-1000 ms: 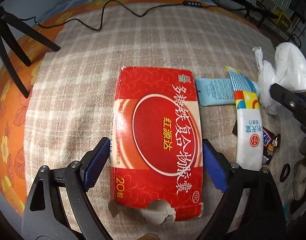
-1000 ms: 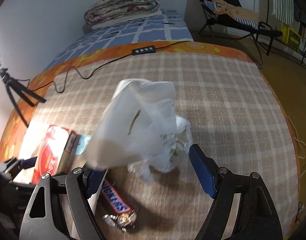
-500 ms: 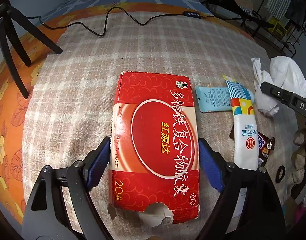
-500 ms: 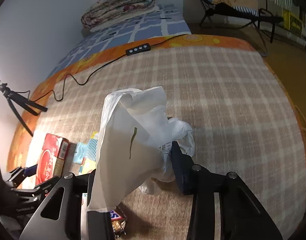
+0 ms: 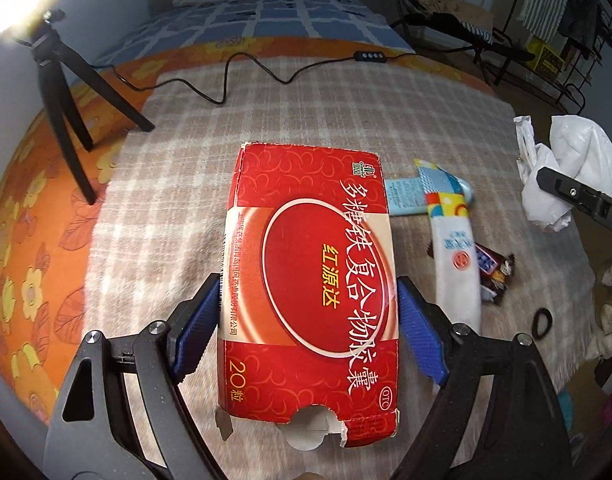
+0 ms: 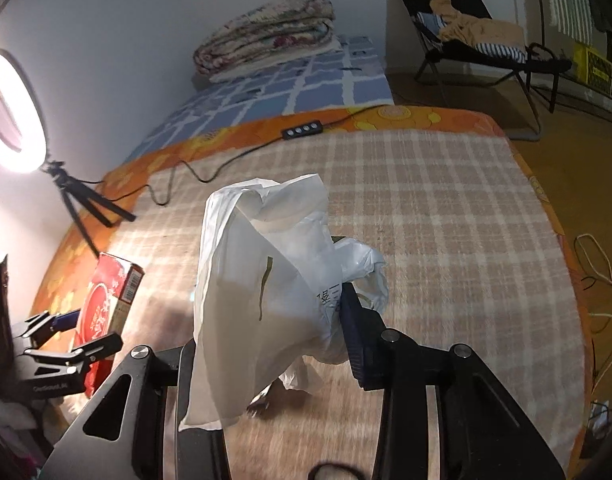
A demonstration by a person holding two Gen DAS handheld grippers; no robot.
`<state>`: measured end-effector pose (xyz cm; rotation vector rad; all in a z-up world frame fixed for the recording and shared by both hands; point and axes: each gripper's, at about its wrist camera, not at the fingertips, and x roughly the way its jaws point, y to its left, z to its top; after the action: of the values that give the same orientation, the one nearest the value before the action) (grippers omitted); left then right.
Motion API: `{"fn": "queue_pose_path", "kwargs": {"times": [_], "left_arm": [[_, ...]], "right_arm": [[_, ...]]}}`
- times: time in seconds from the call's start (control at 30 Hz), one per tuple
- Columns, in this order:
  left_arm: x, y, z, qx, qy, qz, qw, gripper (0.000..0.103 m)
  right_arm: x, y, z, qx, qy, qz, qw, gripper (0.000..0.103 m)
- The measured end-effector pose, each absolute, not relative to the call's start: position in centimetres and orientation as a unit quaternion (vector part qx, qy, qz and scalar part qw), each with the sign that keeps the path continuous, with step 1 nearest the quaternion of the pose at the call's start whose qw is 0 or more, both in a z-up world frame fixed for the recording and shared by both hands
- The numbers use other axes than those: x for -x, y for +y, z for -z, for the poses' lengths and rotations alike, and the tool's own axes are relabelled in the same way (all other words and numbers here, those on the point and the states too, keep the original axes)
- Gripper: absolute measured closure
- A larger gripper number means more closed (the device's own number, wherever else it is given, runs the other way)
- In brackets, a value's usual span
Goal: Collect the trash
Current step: 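Grasp the red box with the left tool while the right tool grasps the white plastic bag, then carry the red box and plastic bag over the basket and release both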
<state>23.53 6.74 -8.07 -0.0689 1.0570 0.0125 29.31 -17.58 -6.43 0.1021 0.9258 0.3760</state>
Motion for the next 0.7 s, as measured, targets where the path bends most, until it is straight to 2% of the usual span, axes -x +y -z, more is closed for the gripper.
{"fn": "queue_pose_path", "kwargs": {"times": [0.37, 0.7], "left_arm": [[-16.2, 5.6, 4.1, 0.032, 0.488, 0.015, 0.872, 0.017], [-9.3, 4.2, 3.4, 0.034, 0.495, 0.036, 0.868, 0.017]], "right_arm": [[-21.3, -18.5, 2.9, -0.038, 0.428, -0.229, 0.873, 0.067], [-14.0, -18.8, 2.2, -0.022, 0.432, -0.266, 0.861, 0.067]]}}
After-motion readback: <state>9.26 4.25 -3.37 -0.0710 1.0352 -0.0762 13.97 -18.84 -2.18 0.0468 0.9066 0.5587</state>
